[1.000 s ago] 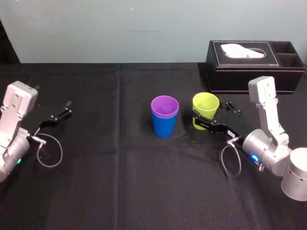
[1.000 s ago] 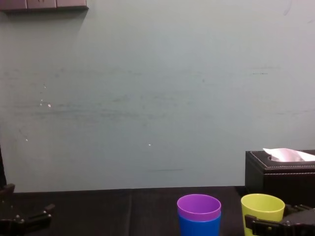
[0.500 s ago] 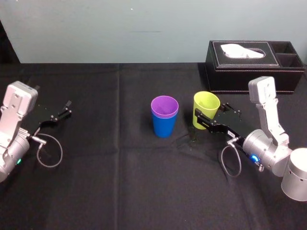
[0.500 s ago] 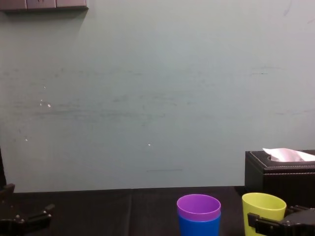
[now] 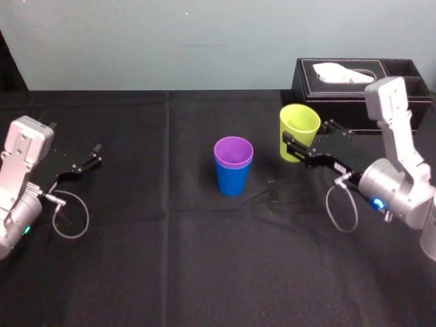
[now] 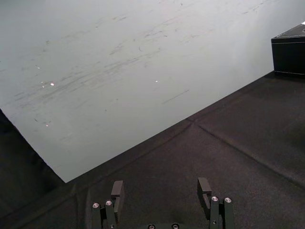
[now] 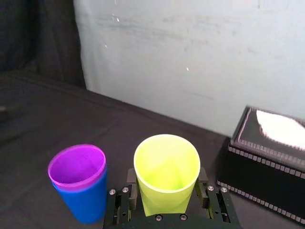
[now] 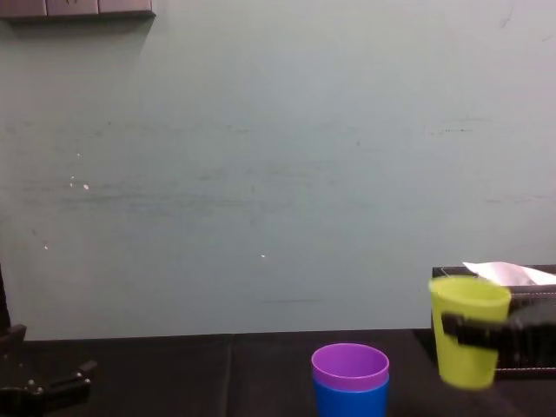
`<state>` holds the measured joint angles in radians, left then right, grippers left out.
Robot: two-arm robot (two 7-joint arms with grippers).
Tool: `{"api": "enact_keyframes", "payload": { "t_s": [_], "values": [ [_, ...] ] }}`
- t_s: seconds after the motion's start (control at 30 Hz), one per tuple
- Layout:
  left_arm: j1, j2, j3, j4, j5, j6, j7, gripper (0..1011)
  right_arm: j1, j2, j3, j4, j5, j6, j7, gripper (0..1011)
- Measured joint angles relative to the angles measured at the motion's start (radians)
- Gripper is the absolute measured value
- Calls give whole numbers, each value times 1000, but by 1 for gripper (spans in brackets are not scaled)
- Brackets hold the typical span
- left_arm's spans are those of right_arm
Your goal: Stack the three plastic cups sequentially using one hand.
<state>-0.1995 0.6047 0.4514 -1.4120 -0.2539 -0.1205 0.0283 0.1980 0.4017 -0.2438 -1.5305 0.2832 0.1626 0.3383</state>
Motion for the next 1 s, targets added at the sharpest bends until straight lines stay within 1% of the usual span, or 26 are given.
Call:
{"api": "enact_keyframes", "payload": {
  "t_s": [0.07, 0.2, 0.3, 0.33, 0.4, 0.53, 0.67, 0.73, 1.0],
  "values": [
    [0, 0, 0, 0, 0, 0, 0, 1011, 10, 9, 1, -29, 6, 15, 9, 724],
    [0, 0, 0, 0, 0, 0, 0, 1011, 33, 20, -5, -62, 18, 31, 29, 726],
    [0, 0, 0, 0, 0, 0, 0, 1011, 50, 24, -14, -72, 27, 37, 43, 726],
    [0, 0, 0, 0, 0, 0, 0, 1011, 64, 24, -23, -75, 31, 40, 50, 726],
    [0, 0, 0, 0, 0, 0, 0, 1011, 76, 24, -31, -75, 35, 42, 55, 724],
    [0, 0, 0, 0, 0, 0, 0, 1011, 107, 15, -62, -71, 41, 45, 63, 724],
    [0, 0, 0, 0, 0, 0, 0, 1011, 124, 6, -84, -65, 46, 45, 66, 724],
    [0, 0, 0, 0, 0, 0, 0, 1011, 135, 1, -105, -58, 50, 47, 71, 726],
    [0, 0, 0, 0, 0, 0, 0, 1012, 132, 0, -134, -54, 64, 49, 75, 726]
  ]
}}
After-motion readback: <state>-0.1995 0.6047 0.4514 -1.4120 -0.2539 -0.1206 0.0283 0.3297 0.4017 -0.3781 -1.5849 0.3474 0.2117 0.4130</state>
